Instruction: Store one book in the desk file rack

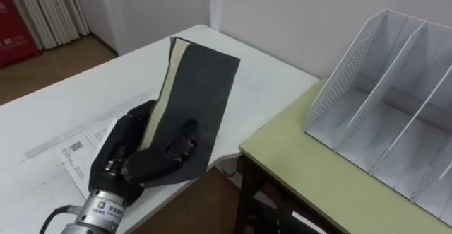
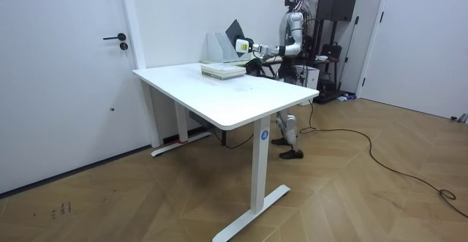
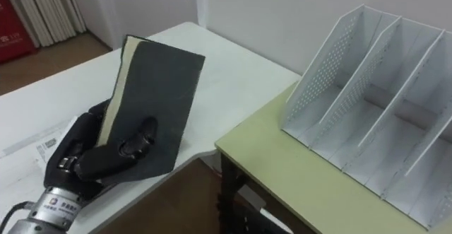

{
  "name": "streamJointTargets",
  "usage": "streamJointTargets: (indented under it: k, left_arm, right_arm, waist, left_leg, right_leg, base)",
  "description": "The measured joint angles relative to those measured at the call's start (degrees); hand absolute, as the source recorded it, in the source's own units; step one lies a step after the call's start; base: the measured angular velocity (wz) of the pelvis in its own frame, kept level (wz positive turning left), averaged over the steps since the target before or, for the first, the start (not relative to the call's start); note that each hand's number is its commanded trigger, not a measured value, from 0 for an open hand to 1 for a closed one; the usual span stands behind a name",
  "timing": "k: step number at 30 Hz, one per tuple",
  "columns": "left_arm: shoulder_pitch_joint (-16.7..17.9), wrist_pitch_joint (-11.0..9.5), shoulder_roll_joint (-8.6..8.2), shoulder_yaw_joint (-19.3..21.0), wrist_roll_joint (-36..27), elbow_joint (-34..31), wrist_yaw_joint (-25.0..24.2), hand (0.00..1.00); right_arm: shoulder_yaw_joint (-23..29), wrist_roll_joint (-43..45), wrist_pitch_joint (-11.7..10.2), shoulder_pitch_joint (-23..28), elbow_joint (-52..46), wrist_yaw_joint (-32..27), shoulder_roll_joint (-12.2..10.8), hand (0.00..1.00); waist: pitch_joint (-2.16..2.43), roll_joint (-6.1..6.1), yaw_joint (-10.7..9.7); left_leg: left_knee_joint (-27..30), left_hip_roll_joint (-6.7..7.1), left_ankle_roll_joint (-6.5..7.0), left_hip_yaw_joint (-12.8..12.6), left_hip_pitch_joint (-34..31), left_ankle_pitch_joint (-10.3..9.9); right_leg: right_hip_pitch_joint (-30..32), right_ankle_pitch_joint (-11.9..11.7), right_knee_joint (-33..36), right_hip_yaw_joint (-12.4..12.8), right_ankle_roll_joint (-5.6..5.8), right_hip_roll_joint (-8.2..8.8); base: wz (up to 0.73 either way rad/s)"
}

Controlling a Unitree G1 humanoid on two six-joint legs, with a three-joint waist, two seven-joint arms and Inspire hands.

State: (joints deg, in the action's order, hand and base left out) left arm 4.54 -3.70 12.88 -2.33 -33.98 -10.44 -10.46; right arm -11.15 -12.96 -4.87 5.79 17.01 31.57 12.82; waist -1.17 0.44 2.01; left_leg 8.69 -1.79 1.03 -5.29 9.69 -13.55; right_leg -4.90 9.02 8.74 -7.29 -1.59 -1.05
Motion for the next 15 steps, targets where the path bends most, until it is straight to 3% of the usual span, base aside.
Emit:
streamJointTargets:
  k: [6,8,12,13,14,15]
  left_arm:
    - [0.6,1.0,1.75,1.8,-10.6,0.2,-10.7,1.0]
    - [1.2,2.0,1.79,3.5,-15.7,0.4,-14.5,1.0]
    - [2.1,3.2,1.9,4.8,-19.9,1.6,-17.9,1.0]
    - [2.1,3.7,1.95,4.7,-21.7,3.7,-18.7,1.0]
    - [1.8,4.3,1.92,4.2,-22.7,5.1,-19.0,1.0]
    - [1.5,4.8,1.91,4.0,-22.7,5.1,-19.1,1.0]
  right_arm:
    - [3.8,-9.1,2.5,0.0,-7.2,5.1,0.7,0.0]
    - [6.8,-11.9,2.8,0.0,-9.6,6.8,0.8,0.0]
    - [9.0,-14.1,4.6,0.0,-11.2,7.2,0.8,0.0]
    - [8.9,-15.1,5.4,-0.1,-11.2,7.3,0.7,0.0]
    - [9.2,-17.2,5.9,0.1,-11.3,7.3,0.7,0.0]
    - [9.6,-18.4,6.3,0.0,-11.4,7.3,1.0,0.0]
  waist:
    - [0.05,0.13,0.0]
    - [0.06,0.24,0.0]
    - [0.09,0.19,0.0]
    - [-0.14,-0.35,0.0]
    - [-0.04,-0.52,-0.5]
    - [0.02,-0.42,-0.7]
  left_leg:
    - [0.1,0.04,-0.01,0.8,0.3,0.0]
    - [0.1,0.03,-0.01,0.7,0.7,0.0]
    - [1.4,0.18,-0.05,0.1,0.8,0.0]
    - [6.5,0.66,-1.22,-1.3,-1.4,-0.7]
    - [6.6,0.62,-2.41,-2.5,-4.3,-1.4]
    - [3.6,0.2,-2.64,-2.5,-5.7,-0.4]
  right_leg:
    - [-0.3,0.0,-0.1,0.2,0.0,0.0]
    - [-0.6,0.0,-0.1,1.2,0.0,-0.07]
    - [-1.4,-0.1,-0.1,3.4,-0.11,0.1]
    - [-2.5,-0.1,-0.4,7.4,-0.14,1.24]
    - [-2.8,-0.1,-0.6,12.1,-0.03,1.92]
    - [-2.3,0.3,-0.2,12.6,0.56,1.96]
  base:
    - [-0.02]
    - [-0.05]
    - [-0.05]
    - [0.29]
    - [0.43]
    - [0.47]
